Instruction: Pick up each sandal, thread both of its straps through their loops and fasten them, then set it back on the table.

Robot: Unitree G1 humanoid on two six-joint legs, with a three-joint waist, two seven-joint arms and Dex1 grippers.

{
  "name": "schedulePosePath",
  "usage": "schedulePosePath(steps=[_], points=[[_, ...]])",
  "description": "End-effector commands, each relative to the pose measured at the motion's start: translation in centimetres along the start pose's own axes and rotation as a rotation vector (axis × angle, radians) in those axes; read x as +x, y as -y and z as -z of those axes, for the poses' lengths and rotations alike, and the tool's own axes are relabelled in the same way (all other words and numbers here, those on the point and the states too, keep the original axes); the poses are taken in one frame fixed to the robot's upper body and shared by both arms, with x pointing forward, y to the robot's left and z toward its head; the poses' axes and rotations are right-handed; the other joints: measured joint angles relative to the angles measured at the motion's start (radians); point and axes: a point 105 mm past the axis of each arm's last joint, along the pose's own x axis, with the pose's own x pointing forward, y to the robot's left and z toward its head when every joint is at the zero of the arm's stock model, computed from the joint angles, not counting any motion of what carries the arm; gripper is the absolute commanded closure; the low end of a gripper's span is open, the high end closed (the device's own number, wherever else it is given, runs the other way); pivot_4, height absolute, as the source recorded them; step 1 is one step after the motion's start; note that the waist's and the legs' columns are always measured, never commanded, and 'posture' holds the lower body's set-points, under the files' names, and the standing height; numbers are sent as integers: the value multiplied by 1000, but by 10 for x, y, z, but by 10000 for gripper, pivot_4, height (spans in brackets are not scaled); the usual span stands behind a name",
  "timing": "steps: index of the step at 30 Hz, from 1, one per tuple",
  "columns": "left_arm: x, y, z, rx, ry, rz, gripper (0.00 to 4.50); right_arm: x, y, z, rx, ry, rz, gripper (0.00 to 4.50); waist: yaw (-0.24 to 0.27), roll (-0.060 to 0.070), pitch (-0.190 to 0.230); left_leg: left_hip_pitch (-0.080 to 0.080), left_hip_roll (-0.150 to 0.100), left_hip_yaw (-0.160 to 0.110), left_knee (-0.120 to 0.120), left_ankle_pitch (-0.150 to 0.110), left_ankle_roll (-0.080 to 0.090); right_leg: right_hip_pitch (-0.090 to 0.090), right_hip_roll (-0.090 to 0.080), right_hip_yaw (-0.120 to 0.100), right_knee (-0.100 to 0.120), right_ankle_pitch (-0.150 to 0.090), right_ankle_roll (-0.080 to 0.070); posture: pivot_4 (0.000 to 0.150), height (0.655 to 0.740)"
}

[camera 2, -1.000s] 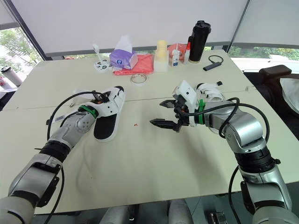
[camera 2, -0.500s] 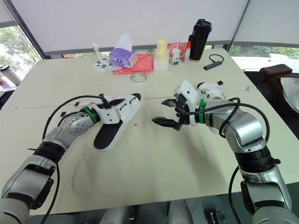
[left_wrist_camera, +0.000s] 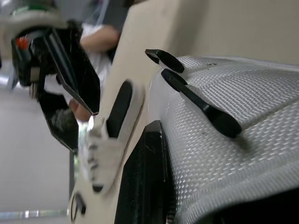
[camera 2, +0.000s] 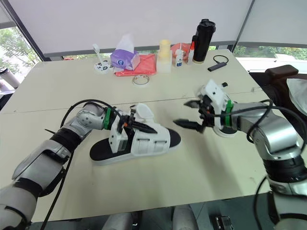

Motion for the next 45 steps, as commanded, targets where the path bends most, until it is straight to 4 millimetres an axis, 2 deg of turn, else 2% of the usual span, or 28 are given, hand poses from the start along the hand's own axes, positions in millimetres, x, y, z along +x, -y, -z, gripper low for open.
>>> schedulePosePath(steps=[1,6,14,21,25,28,35,39,45], points=[[-2,2,-15,150,88,35,44644,-9,-31,-4,-111,-19,-114,0,-1,0,0,0,0,0,0,0,0,0,0,0,0,0,0,1500,7400],[3,14,-19,135,105,40,44644,-6,-32,0,-124,-23,-89,0,-1,0,0,0,1,1,5,0,0,2,0,0,0,0,0,1500,7400],[5,33,-8,73,27,37,44644,0,-30,-1,-126,-10,-62,0,7,-1,0,0,1,0,11,-1,1,6,0,0,-1,1,2,1500,7400],[12,32,-1,98,-27,-8,44644,4,-28,-2,-130,-5,-50,0,24,-1,0,0,1,0,12,-1,1,7,0,0,-1,2,3,1500,7400],[16,41,1,70,-39,13,44644,5,-27,-3,-133,-5,-50,0,27,-1,0,0,0,0,12,-1,1,8,0,0,-1,2,3,1500,7400],[15,49,2,38,-53,22,33413,7,-27,-3,-137,-7,-49,0,26,0,0,1,0,0,12,-1,1,8,0,-1,-1,2,4,1500,7400],[7,54,3,21,-80,14,201,8,-24,-4,-145,-5,-43,0,25,0,0,1,0,0,12,-1,1,8,0,-1,-1,2,4,1500,7400],[-8,63,1,5,-110,34,201,10,-24,-4,-148,1,-48,0,17,0,0,2,1,0,12,-1,1,8,1,-1,-1,2,3,1500,7400],[-45,95,-11,-106,-142,148,201,12,-24,-2,-151,0,-56,0,-5,1,-1,3,2,1,10,-1,1,8,1,-1,-1,2,3,1500,7400]])
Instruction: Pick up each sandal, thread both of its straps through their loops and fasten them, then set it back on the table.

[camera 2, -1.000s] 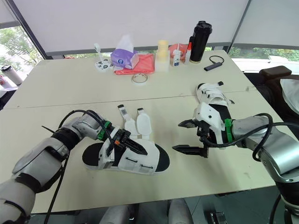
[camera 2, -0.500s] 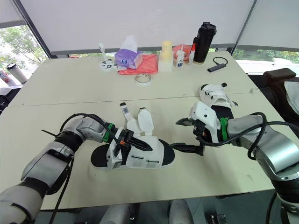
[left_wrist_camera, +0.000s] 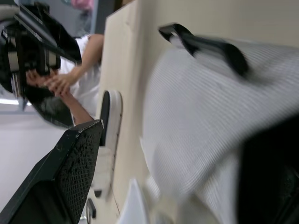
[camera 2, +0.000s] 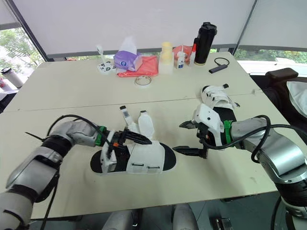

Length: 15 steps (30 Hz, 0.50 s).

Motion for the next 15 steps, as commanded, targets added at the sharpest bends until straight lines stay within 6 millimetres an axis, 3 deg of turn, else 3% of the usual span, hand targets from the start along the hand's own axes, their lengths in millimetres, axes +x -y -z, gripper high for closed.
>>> schedulePosePath(steps=[1,6,10,13,15], points=[[-18,39,-5,-133,-32,146,201,-2,2,-10,-51,28,9,0,-3,1,0,0,0,0,0,0,0,0,0,0,0,0,0,1500,7400],[-41,42,6,-260,-156,82,201,-1,3,-10,-58,28,5,0,-4,1,0,2,1,0,-1,0,0,1,0,0,0,0,0,1500,7400],[-55,39,21,-516,-289,-8,201,0,3,-9,-64,22,3,0,-3,2,-1,2,2,0,-1,0,0,2,0,0,0,0,-1,1500,7400],[-66,25,31,-919,-280,-190,201,0,4,-9,-66,22,2,0,-5,2,-1,3,4,-1,-1,0,0,2,0,0,0,-1,-6,1500,7400],[-69,17,27,-1153,-198,-275,201,1,5,-10,-66,23,-1,0,-10,2,0,3,5,-3,-1,0,0,1,0,0,0,-1,-8,1500,7400]])
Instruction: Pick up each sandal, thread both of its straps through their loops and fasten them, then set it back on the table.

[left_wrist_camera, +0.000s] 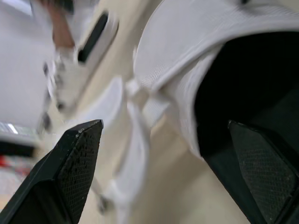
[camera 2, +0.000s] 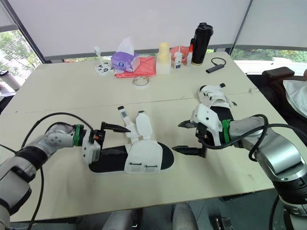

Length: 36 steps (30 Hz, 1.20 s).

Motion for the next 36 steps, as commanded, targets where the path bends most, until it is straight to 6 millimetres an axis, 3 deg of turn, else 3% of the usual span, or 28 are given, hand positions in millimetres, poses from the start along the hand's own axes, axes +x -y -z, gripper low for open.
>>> schedulePosePath(steps=[1,7,13,18,21,24,28,36], points=[[-21,-7,-3,-447,41,-12,201,-2,3,-10,-44,25,10,0,-5,0,0,0,0,-1,0,0,0,0,0,0,0,0,0,1500,7400],[-35,3,-30,-790,121,63,201,0,2,-6,-28,20,2,0,5,0,1,-6,-2,-1,-1,0,0,-6,0,0,0,1,5,1500,7400],[-38,-5,-45,-878,182,31,201,3,-2,1,-19,5,-8,0,9,-1,1,-6,-2,1,-1,0,0,-6,0,0,-1,-1,1,1500,7400],[-41,-21,-51,-832,174,-53,201,11,-16,20,-34,-53,-38,0,10,-1,1,-6,-2,1,-2,0,0,-6,-1,0,-2,-1,1,1500,7400],[-42,-32,-56,-811,199,-107,0,15,-20,23,-39,-44,-42,8033,10,-1,1,-6,-2,1,-3,0,0,-7,-2,1,-2,-1,1,1500,7400],[-41,-37,-53,-782,180,-154,0,20,-20,27,-31,-40,-43,21984,10,-1,1,-6,-3,1,-3,0,0,-7,-2,1,-2,-1,1,1500,7400],[-40,-40,-50,-799,190,-211,0,26,-19,30,-30,-37,-42,43896,11,-1,1,-6,-3,1,-3,0,0,-7,-1,1,-3,0,1,1500,7400],[-36,-40,-41,-924,212,-291,0,42,-34,32,-6,-22,-92,44563,11,-1,1,-6,-3,0,-3,0,0,-7,-1,1,-3,0,1,1500,7400]])
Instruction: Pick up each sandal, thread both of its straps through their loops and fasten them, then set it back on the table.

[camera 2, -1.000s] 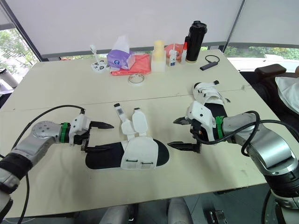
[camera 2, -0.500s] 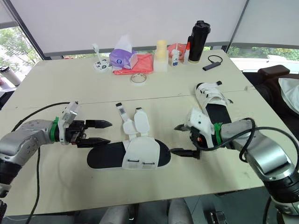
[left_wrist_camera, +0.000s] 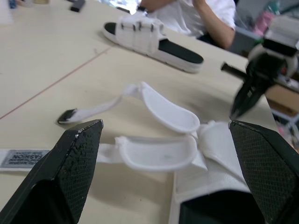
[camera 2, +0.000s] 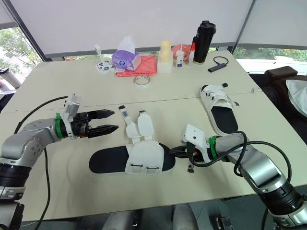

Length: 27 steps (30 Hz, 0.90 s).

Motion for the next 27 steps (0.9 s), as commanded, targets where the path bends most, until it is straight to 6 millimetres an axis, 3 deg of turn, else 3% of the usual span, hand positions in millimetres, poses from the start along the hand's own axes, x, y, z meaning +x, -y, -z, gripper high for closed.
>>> schedulePosePath(steps=[1,6,11,19,27], points=[[-3,-2,-3,-46,30,-33,0,8,-6,-3,-20,16,-6,44563,0,0,0,0,0,0,0,0,0,0,0,0,0,0,0,1500,7400],[0,-10,2,-199,67,-64,0,18,-7,1,-4,16,-7,44563,0,0,0,0,-1,0,0,0,0,0,0,0,0,0,0,1500,7400],[6,-3,23,-283,-9,-17,0,24,-5,10,-1,-6,1,44563,0,0,0,0,-1,0,0,0,0,0,0,0,0,1,2,1500,7400],[19,-13,52,-537,-22,-45,0,32,-11,22,-11,-41,-18,44563,-1,-1,-1,2,-1,0,0,0,0,1,2,0,0,0,0,1500,7400],[42,-20,59,-799,55,-54,0,33,-10,21,-26,-44,-10,44563,-3,-3,-2,2,0,0,0,0,0,2,2,0,1,2,3,1500,7400]])
